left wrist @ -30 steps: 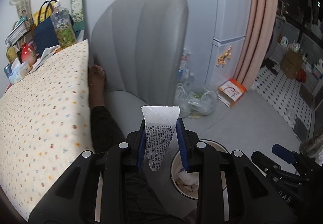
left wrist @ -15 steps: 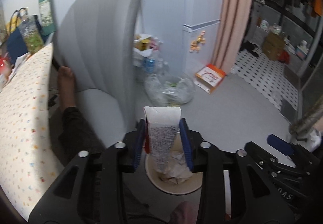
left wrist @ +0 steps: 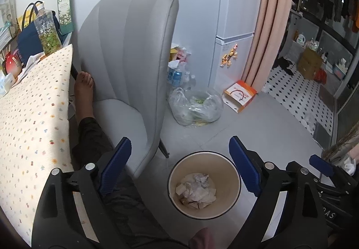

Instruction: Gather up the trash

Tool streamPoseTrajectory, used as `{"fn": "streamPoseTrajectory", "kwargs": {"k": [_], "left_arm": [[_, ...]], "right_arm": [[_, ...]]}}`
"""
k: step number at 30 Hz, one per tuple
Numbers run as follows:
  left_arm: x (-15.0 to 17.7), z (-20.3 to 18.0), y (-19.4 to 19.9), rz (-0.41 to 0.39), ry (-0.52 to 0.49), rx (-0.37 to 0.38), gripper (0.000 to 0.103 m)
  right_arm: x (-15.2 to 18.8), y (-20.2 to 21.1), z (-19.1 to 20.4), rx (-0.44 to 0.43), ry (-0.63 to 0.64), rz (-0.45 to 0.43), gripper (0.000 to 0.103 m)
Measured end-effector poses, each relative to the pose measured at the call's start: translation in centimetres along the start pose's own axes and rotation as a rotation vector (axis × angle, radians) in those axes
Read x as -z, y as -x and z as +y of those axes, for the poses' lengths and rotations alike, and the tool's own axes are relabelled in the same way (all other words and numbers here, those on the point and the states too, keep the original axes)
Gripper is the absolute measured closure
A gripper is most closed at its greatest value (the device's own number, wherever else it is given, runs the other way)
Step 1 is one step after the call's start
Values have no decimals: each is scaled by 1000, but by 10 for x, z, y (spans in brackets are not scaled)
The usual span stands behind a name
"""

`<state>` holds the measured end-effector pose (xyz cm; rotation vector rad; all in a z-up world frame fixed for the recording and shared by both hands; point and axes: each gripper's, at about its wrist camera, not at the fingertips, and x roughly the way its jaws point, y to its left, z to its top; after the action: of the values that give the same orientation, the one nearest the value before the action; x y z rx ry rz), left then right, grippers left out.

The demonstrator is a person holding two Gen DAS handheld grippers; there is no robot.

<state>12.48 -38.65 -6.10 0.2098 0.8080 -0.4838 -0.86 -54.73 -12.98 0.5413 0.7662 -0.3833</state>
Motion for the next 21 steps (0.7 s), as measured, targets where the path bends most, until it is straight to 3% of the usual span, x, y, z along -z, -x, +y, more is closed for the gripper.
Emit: {"fn": "streamPoseTrajectory", "kwargs": {"k": [8,21], "left_arm": [[-2,38,27,-50,60,-34,7],[9,105,82,-140,171,-76,6]], "right_arm": [[-3,12,34,-16,67,-21,8],[-4,44,109,-57,185,-63,8]]}}
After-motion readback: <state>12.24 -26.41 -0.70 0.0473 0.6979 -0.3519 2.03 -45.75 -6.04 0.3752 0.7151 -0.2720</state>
